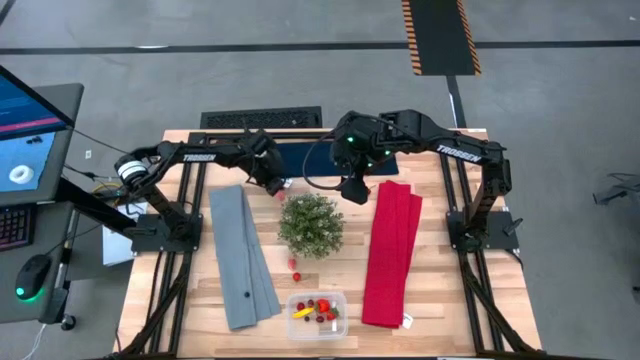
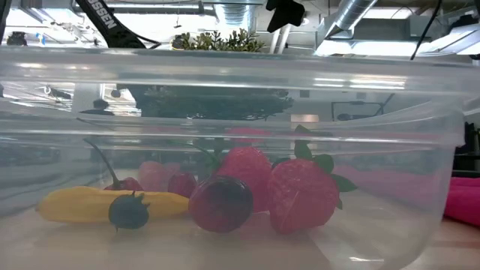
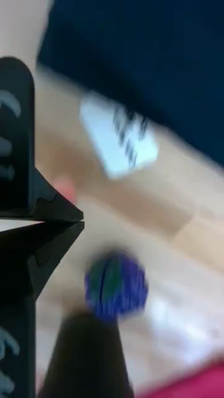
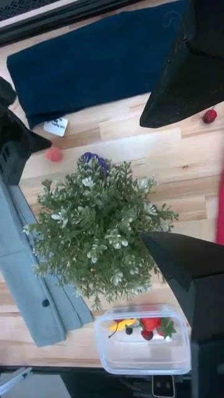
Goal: Pick and placing Produce into tupperware
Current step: Put the grapes into the transparent container
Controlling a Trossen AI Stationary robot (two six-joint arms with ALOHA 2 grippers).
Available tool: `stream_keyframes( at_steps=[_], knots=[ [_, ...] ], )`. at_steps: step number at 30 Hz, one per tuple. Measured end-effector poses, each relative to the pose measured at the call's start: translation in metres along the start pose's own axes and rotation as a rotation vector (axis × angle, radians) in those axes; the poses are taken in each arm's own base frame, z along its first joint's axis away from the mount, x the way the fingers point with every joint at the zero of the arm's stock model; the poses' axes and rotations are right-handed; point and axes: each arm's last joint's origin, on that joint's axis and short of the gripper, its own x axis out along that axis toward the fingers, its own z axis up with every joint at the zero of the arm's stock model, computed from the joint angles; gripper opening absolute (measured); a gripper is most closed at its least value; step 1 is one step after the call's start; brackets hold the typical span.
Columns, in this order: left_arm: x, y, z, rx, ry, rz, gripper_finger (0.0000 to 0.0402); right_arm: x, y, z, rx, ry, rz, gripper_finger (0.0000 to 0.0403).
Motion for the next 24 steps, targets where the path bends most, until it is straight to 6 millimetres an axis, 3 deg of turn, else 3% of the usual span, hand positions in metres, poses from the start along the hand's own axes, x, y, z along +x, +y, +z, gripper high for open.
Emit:
stream_keyframes(
  at_steps=[5, 14, 24],
  knots=[
    [0.001, -0.005, 0.0, -0.159, 0.02, -0.105, 0.0, 0.0, -0.001, 0.0, 0.02, 0.0, -0.003, 0.0311],
    [0.009, -0.01, -0.003, -0.172, -0.022, -0.225, 0.0, 0.0, -0.001, 0.001, 0.019, -0.007, -0.003, 0.0311],
    [0.048, 0.008, -0.008, -0.341, 0.013, -0.206, 0.0, 0.0, 0.0, 0.001, -0.001, -0.005, -0.001, 0.0311]
  ],
)
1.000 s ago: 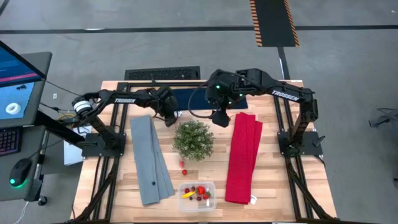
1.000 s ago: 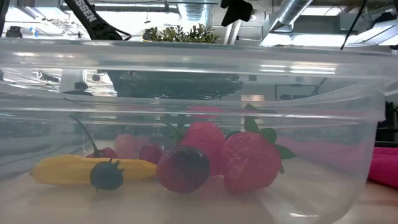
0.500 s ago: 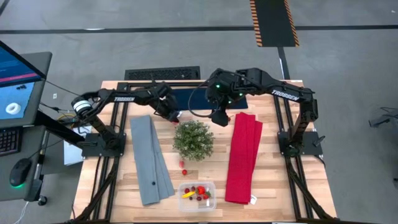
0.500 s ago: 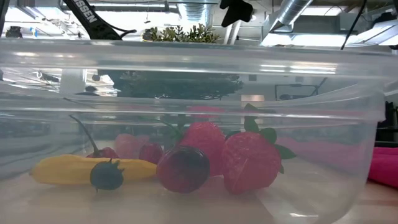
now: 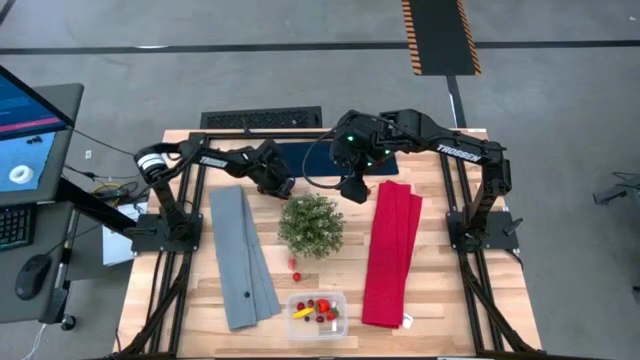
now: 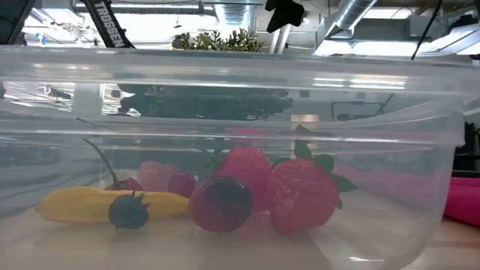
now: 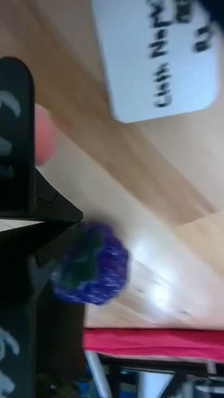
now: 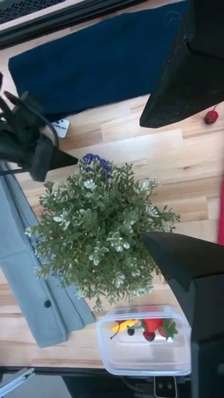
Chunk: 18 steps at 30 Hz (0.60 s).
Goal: Pick and placing Produce into tupperware
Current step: Put the grapes into the transparent container
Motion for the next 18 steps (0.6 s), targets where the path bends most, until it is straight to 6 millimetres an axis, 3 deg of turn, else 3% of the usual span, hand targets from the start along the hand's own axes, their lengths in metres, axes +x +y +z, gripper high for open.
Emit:
stream_keyframes(
  at_steps=[10, 14, 18],
  knots=[
    [0.008, -0.006, -0.004, -0.009, 0.002, 0.025, 0.0, 0.0, 0.0, 0.0, -0.009, -0.002, -0.001, 0.0311],
    [0.015, -0.02, 0.001, 0.02, 0.019, -0.097, 0.0, 0.0, -0.001, 0.0, -0.017, -0.003, -0.002, 0.0311],
    [0.01, -0.028, 0.011, 0.08, 0.005, -0.232, 0.0, 0.0, -0.001, 0.0, -0.008, -0.004, -0.017, 0.0311]
  ],
)
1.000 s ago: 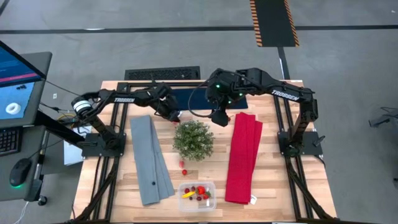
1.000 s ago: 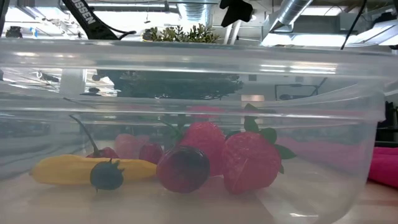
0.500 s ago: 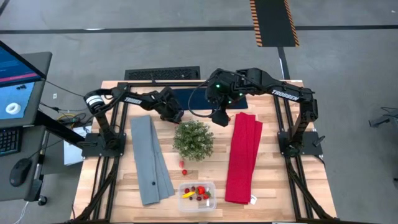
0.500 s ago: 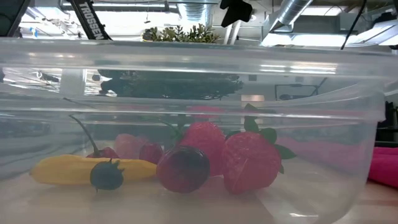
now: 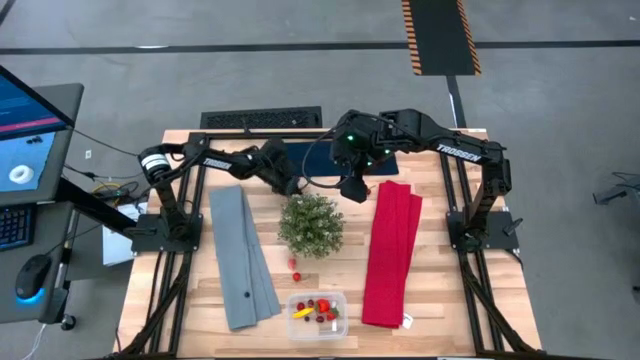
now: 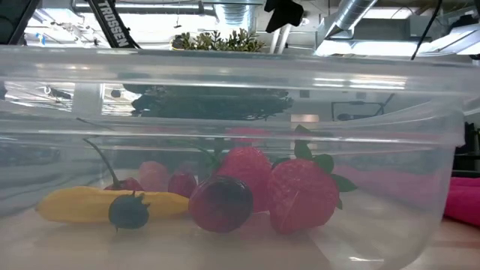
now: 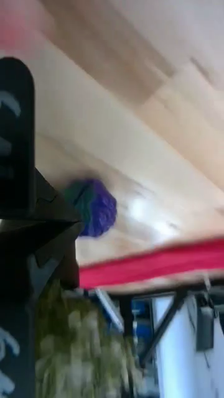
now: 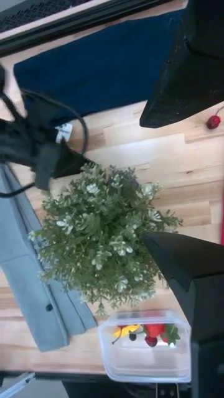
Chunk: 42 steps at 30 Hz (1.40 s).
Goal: Pick and placing Produce into tupperware
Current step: Put the grapes into the transparent container
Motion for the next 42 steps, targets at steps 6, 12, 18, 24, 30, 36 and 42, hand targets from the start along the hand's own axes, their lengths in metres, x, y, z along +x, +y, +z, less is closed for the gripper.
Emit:
stream_keyframes(
  at_steps=[6, 12, 18, 24, 30, 36, 42],
  knots=[
    [-0.006, 0.018, -0.009, -0.051, -0.023, 0.268, 0.0, 0.0, 0.0, -0.002, 0.015, 0.024, -0.001, 0.0311],
    [-0.026, 0.021, -0.011, -0.027, -0.002, 0.341, 0.0, 0.0, -0.003, -0.002, 0.026, 0.021, -0.006, 0.0311],
    [-0.055, -0.006, -0.015, 0.067, -0.042, 0.391, 0.0, -0.001, -0.017, -0.006, 0.088, 0.046, -0.026, 0.0311],
    [-0.082, -0.041, -0.024, 0.186, -0.118, 0.448, 0.0, 0.015, -0.034, -0.02, 0.128, 0.071, -0.041, 0.0311],
    [-0.112, -0.077, -0.035, 0.279, -0.244, 0.413, 0.0, 0.04, -0.043, -0.051, 0.12, -0.015, 0.059, 0.0311],
    [-0.138, -0.108, -0.052, 0.352, -0.365, 0.35, 0.0, 0.037, -0.053, -0.108, 0.194, -0.197, 0.008, 0.0311],
    [-0.155, -0.125, -0.065, 0.374, -0.458, 0.319, 0.0, 0.046, -0.043, -0.155, 0.243, -0.488, 0.027, 0.0311]
  ],
)
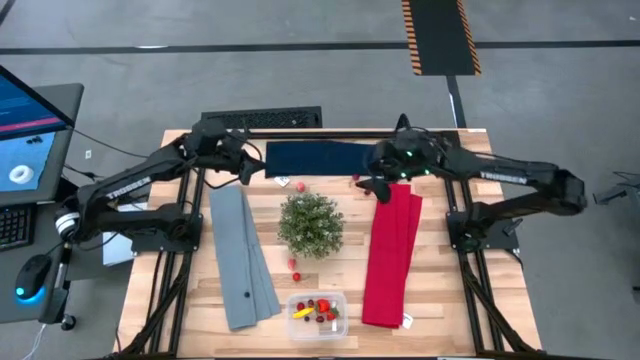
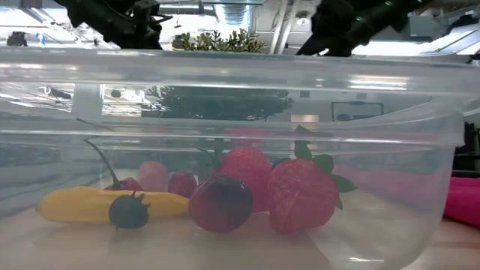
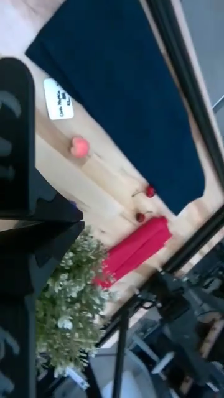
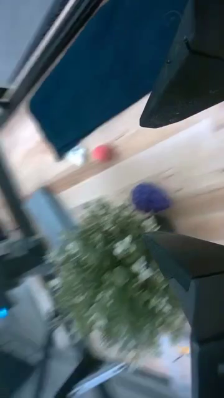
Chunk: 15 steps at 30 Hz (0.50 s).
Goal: Pick and placing Produce into tupperware
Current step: Put the grapes into the transparent container
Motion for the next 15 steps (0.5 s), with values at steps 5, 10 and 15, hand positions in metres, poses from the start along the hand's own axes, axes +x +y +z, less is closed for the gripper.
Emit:
stream_keyframes(
  at_steps=[5, 10, 15],
  knots=[
    [-0.008, -0.007, -0.001, -0.01, -0.029, -0.012, 0.0, 0.011, 0.006, -0.041, 0.031, -0.055, 0.051, 0.0311],
    [-0.011, -0.013, -0.001, -0.014, -0.047, -0.042, 0.0, 0.03, 0.008, -0.08, 0.053, -0.084, 0.082, 0.0311],
    [-0.011, -0.016, 0.005, 0.013, -0.104, -0.072, 0.0, 0.046, 0.008, -0.107, 0.098, -0.009, 0.066, 0.0311]
  ],
)
